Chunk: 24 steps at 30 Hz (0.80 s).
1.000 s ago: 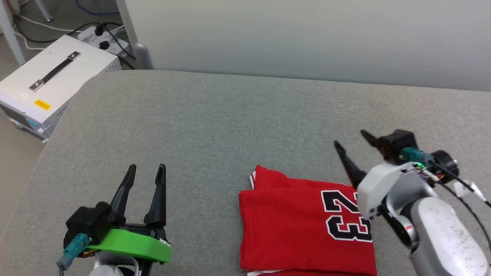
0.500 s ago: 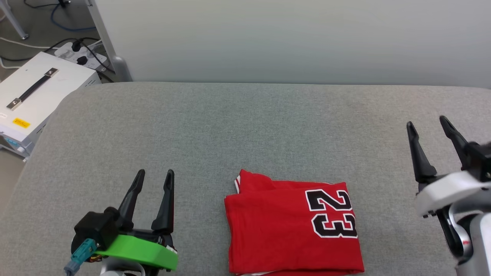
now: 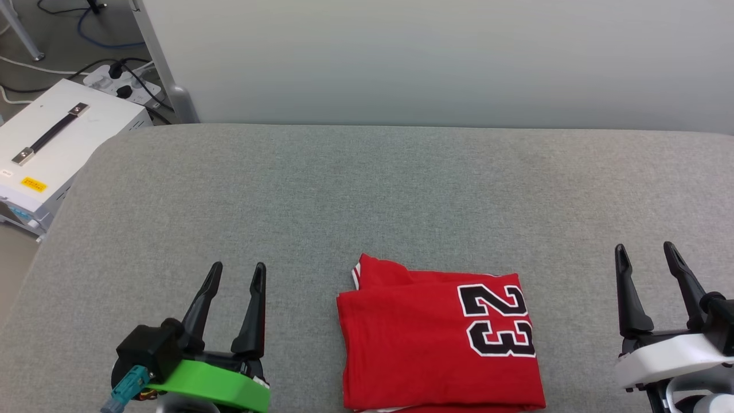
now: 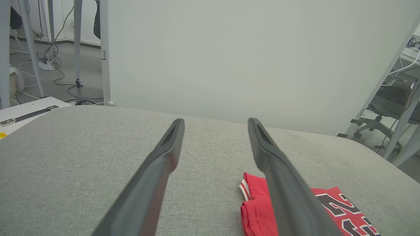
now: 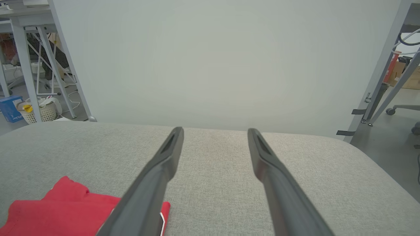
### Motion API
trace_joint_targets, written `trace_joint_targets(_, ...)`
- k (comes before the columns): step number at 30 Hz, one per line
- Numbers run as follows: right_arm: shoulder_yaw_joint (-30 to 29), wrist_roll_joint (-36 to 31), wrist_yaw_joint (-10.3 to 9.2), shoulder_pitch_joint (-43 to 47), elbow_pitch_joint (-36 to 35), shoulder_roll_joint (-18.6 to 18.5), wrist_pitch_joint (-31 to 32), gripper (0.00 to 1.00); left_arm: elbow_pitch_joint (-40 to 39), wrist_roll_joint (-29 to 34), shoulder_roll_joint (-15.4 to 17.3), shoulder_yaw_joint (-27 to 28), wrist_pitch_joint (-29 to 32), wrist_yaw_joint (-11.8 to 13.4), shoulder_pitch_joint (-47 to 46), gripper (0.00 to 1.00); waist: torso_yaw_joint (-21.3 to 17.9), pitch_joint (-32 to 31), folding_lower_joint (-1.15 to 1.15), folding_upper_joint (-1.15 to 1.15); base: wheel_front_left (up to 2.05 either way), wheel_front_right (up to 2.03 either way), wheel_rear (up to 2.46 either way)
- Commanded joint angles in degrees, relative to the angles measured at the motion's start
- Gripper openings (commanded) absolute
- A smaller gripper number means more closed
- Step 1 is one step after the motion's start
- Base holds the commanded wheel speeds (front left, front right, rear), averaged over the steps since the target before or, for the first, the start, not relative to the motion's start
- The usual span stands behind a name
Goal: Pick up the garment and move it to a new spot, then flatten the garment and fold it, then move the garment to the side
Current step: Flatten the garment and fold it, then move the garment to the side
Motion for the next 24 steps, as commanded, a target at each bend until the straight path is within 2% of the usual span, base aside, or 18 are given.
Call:
trace_joint_targets(1,-0.2,-0.4,-0.04,0.5,-0.5,0.3,-0.5,1.00,-0.1,0.5,-0.2,0.0,-0.3,-0.2,0.5,1.00,0.0,0.2,0.00,0.68,0.00,0.00,0.00)
trace_joint_targets(8,0.0,-0.5,-0.04,0.1,-1.6,1.1,1.1,1.00,0.2,0.8,-0.4,-0.2,-0.3,-0.2,0.1,1.00,0.2,0.5,0.00,0.68,0.00,0.00,0.00)
trace_joint_targets(12,1.0,-0.3,-0.04,0.0,-2.3,0.5,4.8,1.00,0.1,0.7,-0.3,-0.3,-0.3,-0.2,-0.3,1.00,0.6,1.2,0.00,0.68,0.00,0.00,0.00)
trace_joint_targets(19,4.6,1.7,-0.04,0.1,-2.8,-1.2,22.2,1.00,0.3,0.8,-0.2,-0.9,-0.3,-0.2,-1.2,1.00,1.9,3.6,0.00,0.68,0.00,0.00,0.00)
trace_joint_targets(24,6.1,3.7,-0.04,0.0,-4.3,-0.2,34.4,1.00,0.4,0.8,-0.1,-1.6,-0.3,-0.2,-2.5,1.00,3.4,6.2,0.00,0.68,0.00,0.00,0.00)
